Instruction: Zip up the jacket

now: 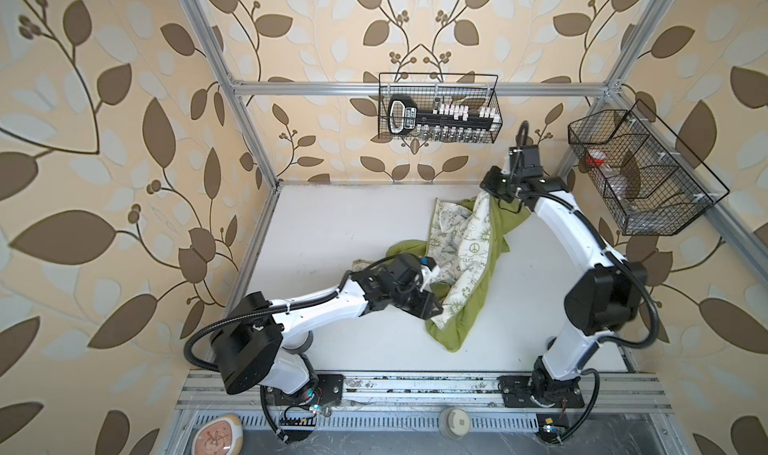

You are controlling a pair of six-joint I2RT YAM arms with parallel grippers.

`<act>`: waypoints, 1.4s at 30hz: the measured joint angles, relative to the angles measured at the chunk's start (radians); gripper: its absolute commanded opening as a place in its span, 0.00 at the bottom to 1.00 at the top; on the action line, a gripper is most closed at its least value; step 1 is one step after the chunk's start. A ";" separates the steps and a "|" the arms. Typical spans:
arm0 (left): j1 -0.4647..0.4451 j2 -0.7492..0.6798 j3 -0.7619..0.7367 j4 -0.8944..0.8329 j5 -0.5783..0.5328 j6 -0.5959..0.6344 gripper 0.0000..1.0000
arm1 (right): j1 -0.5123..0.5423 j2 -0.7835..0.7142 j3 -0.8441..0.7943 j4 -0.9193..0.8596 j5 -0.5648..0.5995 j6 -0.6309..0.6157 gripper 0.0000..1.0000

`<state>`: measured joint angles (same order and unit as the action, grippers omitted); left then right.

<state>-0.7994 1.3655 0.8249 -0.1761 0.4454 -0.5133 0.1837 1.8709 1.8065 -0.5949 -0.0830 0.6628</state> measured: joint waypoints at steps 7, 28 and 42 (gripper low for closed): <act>0.091 -0.111 -0.029 -0.007 -0.007 -0.018 0.68 | 0.110 0.179 0.169 -0.066 0.005 -0.032 0.66; -0.385 0.258 0.514 -0.407 -0.558 0.198 0.67 | -0.112 -0.289 -0.447 0.027 -0.056 -0.138 0.66; -0.463 0.615 0.792 -0.636 -0.972 0.140 0.67 | -0.285 -0.549 -0.873 0.143 -0.182 -0.126 0.85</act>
<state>-1.2621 1.9800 1.6173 -0.8116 -0.5266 -0.3737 -0.1013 1.3216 0.9333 -0.4519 -0.2646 0.5373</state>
